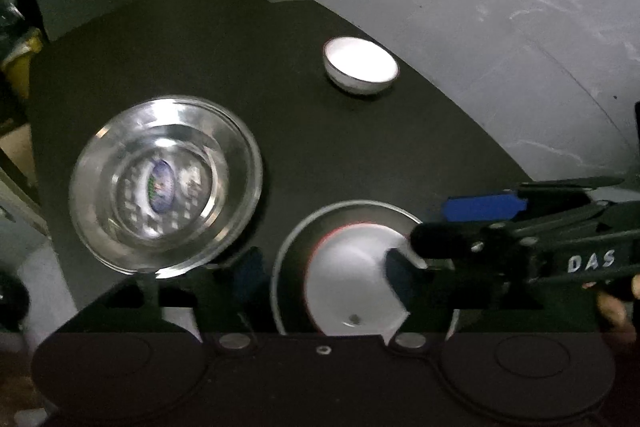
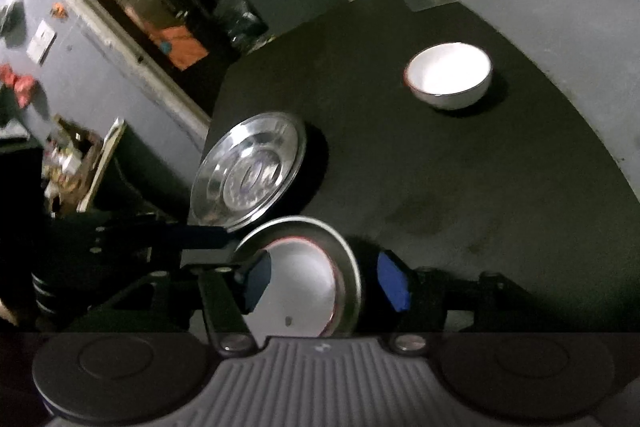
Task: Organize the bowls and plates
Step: 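Lower the white bowl into the steel mixing bowl with both grippers, then open both grippers and lift them off the nested white bowl, then move both grippers to the second red-rimmed white bowl, then grasp the second white bowl rim with both grippers and lift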
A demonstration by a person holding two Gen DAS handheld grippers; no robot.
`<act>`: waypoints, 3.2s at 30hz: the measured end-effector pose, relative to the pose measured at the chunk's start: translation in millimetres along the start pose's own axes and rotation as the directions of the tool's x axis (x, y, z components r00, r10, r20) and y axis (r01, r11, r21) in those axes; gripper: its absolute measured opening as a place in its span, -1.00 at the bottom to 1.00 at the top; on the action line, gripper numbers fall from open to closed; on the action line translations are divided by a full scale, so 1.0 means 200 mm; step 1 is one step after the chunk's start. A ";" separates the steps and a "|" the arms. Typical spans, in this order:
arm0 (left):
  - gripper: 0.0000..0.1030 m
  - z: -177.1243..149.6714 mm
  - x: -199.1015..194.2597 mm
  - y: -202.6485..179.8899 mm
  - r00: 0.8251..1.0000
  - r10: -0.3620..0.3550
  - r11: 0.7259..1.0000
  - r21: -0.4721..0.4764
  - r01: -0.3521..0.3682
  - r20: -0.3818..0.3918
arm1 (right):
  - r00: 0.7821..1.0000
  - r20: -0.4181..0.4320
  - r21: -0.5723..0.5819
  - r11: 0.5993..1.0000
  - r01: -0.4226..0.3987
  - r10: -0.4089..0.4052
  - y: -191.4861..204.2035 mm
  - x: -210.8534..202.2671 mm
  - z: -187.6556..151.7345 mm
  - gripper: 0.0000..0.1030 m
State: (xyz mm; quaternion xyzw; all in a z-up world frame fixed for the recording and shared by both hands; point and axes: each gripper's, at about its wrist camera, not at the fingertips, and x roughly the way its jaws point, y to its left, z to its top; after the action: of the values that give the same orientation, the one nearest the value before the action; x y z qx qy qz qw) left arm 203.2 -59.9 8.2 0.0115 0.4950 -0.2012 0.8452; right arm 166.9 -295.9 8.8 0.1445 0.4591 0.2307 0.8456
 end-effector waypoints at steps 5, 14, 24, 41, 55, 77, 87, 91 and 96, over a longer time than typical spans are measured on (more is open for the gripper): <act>0.57 0.01 0.00 0.02 1.000 -0.002 1.000 -0.012 0.002 0.014 | 0.999 0.014 0.050 0.998 0.034 -0.034 -0.05 0.00 0.00 0.61; 0.89 0.03 0.01 0.05 0.998 0.062 0.997 -0.052 -0.060 0.028 | 0.995 0.011 0.138 0.986 0.094 -0.096 -0.15 0.02 -0.01 0.95; 0.98 0.07 0.04 0.10 0.989 0.118 0.980 -0.173 -0.101 0.087 | 0.988 -0.014 0.198 0.968 0.155 -0.155 -0.25 0.04 -0.01 0.99; 0.98 0.28 0.20 0.09 0.987 0.128 0.981 -0.160 -0.111 0.095 | 0.983 0.011 0.183 0.967 0.177 -0.182 -0.35 0.09 0.06 0.99; 0.98 0.65 0.41 0.06 0.975 0.161 0.986 -0.065 -0.153 0.154 | 0.974 0.107 0.219 0.960 0.173 -0.200 -0.47 0.19 0.25 0.99; 0.50 0.92 0.79 0.04 0.995 0.102 0.994 0.027 -0.102 0.005 | 0.956 0.175 0.211 0.958 0.196 -0.234 -0.56 0.43 0.53 0.64; -0.28 0.91 0.83 0.02 1.000 0.012 1.000 -0.011 -0.012 -0.011 | 0.963 0.165 0.201 0.963 0.177 -0.212 -0.57 0.46 0.55 0.02; -0.55 0.91 0.84 0.00 1.000 -0.015 1.000 -0.002 0.014 -0.023 | 0.969 0.150 0.195 0.967 0.165 -0.195 -0.57 0.47 0.56 -0.19; -0.76 0.91 0.84 -0.02 1.000 -0.017 1.000 -0.009 0.017 -0.025 | 0.976 0.133 0.194 0.970 0.145 -0.173 -0.57 0.49 0.57 -0.28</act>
State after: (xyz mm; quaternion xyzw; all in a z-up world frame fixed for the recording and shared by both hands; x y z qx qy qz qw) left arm 425.5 -157.7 -39.1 0.0062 0.5064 -0.2063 0.8372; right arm 338.5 -345.8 -51.3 0.2013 0.4241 0.1074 0.8764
